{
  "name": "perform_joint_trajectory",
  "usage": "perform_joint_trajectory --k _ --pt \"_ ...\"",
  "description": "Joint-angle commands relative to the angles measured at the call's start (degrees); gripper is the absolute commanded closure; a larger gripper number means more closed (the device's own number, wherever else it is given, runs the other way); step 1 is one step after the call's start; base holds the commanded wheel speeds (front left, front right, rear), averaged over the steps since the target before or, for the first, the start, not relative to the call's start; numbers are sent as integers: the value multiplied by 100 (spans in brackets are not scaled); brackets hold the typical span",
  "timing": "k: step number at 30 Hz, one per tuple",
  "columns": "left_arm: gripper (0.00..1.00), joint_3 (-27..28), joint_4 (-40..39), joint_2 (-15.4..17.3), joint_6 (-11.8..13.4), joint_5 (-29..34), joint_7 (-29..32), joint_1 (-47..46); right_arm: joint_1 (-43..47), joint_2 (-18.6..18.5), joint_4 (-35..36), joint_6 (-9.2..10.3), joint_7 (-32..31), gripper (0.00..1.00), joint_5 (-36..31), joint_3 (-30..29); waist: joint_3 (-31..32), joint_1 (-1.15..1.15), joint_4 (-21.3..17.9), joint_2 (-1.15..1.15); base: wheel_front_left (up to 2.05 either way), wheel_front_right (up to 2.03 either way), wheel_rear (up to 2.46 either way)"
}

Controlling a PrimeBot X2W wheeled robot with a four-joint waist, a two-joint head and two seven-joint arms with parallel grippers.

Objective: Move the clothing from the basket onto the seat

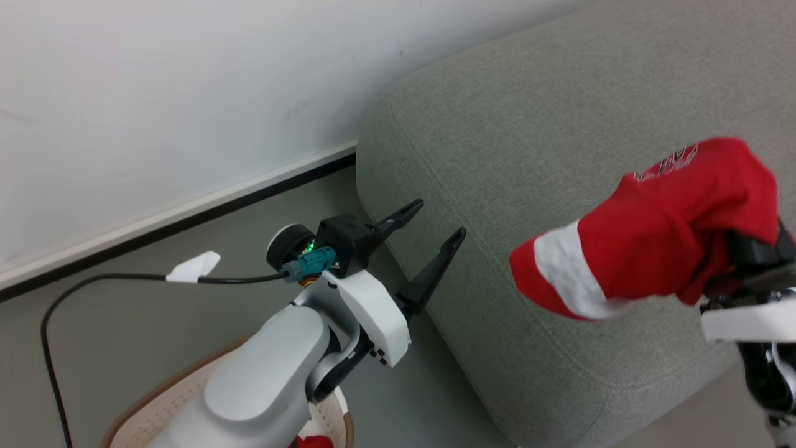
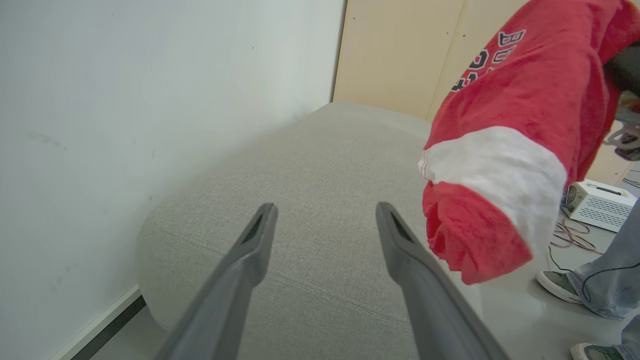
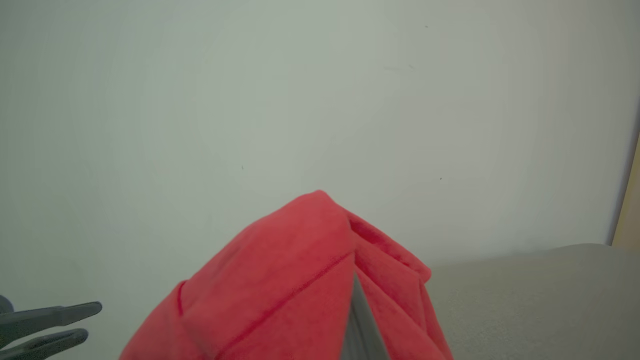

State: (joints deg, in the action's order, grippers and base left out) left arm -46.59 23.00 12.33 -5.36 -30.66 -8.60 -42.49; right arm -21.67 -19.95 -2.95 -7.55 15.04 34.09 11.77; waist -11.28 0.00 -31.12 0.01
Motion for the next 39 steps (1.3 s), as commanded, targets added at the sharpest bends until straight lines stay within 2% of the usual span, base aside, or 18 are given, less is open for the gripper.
perform_joint_trajectory --k 1,6,11,16,22,29,37,38,39 --pt "0 -1 -58 64 33 53 17 -89 -303 -72 -182 12 19 100 257 54 -124 0 16 -1 0 0 0" --pt "0 -22 -321 191 130 209 61 -217 -1201 -244 -921 12 19 100 982 119 -540 0 36 -1 0 0 0" --pt "0 -96 -601 285 154 366 251 -447 -2044 -477 -1710 12 19 100 1286 34 -1130 0 249 -1 0 0 0" --pt "0 -165 -713 264 129 405 458 -676 -2548 -571 -2196 12 18 100 1386 -37 -1601 0 491 -1 0 0 0" --pt "0 -267 -751 148 85 509 496 -985 -3159 -729 -3096 12 19 100 1438 -58 -2121 0 850 -1 0 0 0" --pt "0 -257 -679 41 90 543 406 -1246 -3519 -1035 -4033 12 19 100 1468 293 -2459 0 1242 -1 0 0 0" --pt "0 -236 -601 79 107 477 332 -1279 -3742 -1149 -5267 12 -137 100 1532 737 -2601 0 1415 -1 0 0 0" --pt "0 -237 -583 76 110 465 311 -1275 -3754 -1123 -5380 12 -261 85 1586 809 -2591 0 1420 -1 0 0 0" --pt "0 -233 -570 69 115 454 292 -1270 -3794 -1124 -5484 12 -360 63 1652 858 -2579 0 1423 -1 0 0 0"
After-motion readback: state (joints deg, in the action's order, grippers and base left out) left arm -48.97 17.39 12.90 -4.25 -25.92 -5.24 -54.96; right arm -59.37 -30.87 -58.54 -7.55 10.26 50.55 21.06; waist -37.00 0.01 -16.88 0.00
